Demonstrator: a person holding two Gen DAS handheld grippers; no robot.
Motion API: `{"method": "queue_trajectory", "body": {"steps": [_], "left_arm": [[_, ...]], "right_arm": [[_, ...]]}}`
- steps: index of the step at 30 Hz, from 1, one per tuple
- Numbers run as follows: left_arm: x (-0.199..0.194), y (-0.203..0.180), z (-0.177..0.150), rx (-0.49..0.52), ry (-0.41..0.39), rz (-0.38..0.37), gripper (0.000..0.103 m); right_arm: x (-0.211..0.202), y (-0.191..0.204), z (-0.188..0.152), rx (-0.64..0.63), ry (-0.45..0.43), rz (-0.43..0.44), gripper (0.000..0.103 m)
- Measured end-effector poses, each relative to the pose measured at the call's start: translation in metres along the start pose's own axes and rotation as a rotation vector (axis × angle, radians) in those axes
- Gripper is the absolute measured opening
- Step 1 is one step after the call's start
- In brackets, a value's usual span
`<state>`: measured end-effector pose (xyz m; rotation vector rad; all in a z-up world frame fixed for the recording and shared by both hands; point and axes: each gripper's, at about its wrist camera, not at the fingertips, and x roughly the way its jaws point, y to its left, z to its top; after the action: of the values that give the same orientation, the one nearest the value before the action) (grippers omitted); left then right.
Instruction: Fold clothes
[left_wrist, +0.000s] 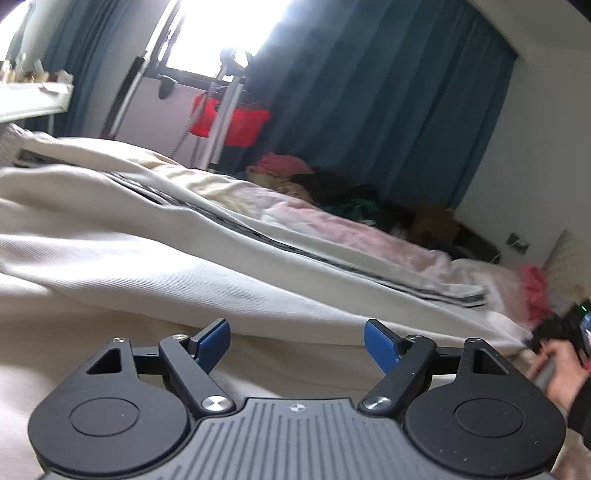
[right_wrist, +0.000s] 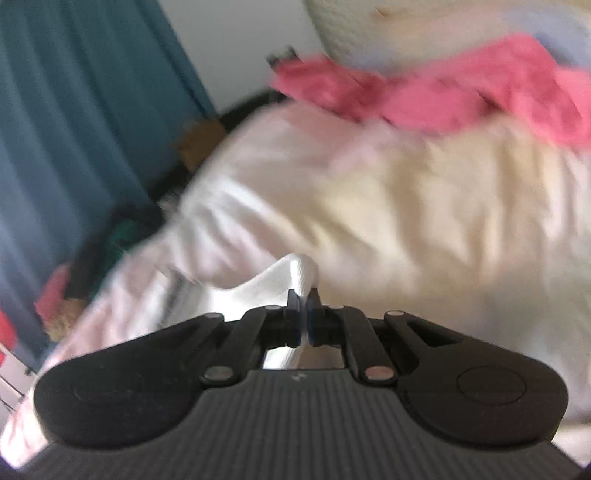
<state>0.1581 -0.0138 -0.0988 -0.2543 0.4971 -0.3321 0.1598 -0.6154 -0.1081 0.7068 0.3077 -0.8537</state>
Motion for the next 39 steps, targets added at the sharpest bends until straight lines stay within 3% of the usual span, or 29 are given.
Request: {"method": "queue_trajectory", "body": {"steps": [3, 7, 9, 11, 13, 17, 21, 24, 27, 32, 37, 39], "left_arm": [[-0.002, -0.004, 0.005, 0.046, -0.002, 0.066, 0.086], [-0.02, -0.008, 0.02, 0.042, -0.057, 0.119, 0.09], [-0.03, -0.012, 0.028, 0.065, -0.088, 0.131, 0.094], [-0.039, -0.018, 0.035, 0.09, -0.119, 0.142, 0.097], [-0.051, -0.024, 0.037, 0.11, -0.135, 0.152, 0.099], [-0.075, -0.031, 0.046, 0.075, -0.127, 0.136, 0.099], [-0.112, -0.046, 0.06, 0.115, -0.217, 0.154, 0.101], [-0.132, -0.053, 0.063, 0.118, -0.235, 0.135, 0.102], [-0.142, -0.057, 0.068, 0.094, -0.192, 0.124, 0.102], [-0.154, -0.071, 0.067, 0.167, -0.193, 0.149, 0.103], [-0.162, -0.045, 0.058, 0.141, -0.144, 0.192, 0.103], [-0.166, -0.027, 0.06, 0.112, -0.12, 0.224, 0.103]], "right_arm": [[0.004, -0.01, -0.015, -0.018, 0.038, -0.006, 0.007], [-0.014, 0.01, -0.022, -0.187, 0.031, 0.046, 0.011], [-0.025, 0.017, -0.019, -0.227, 0.055, 0.068, 0.019], [-0.043, 0.027, -0.014, -0.289, 0.036, 0.1, 0.063], [-0.074, 0.039, -0.012, -0.354, -0.036, 0.174, 0.087], [-0.14, 0.059, -0.012, -0.423, -0.069, 0.313, 0.087], [-0.21, 0.075, -0.022, -0.452, 0.013, 0.482, 0.087], [-0.248, 0.08, -0.027, -0.488, 0.04, 0.521, 0.087], [-0.281, 0.081, -0.038, -0.494, 0.067, 0.56, 0.087], [-0.304, 0.079, -0.058, -0.545, 0.032, 0.577, 0.087], [-0.296, 0.072, -0.071, -0.552, 0.132, 0.623, 0.087], [-0.29, 0.069, -0.073, -0.553, 0.159, 0.596, 0.087]]}}
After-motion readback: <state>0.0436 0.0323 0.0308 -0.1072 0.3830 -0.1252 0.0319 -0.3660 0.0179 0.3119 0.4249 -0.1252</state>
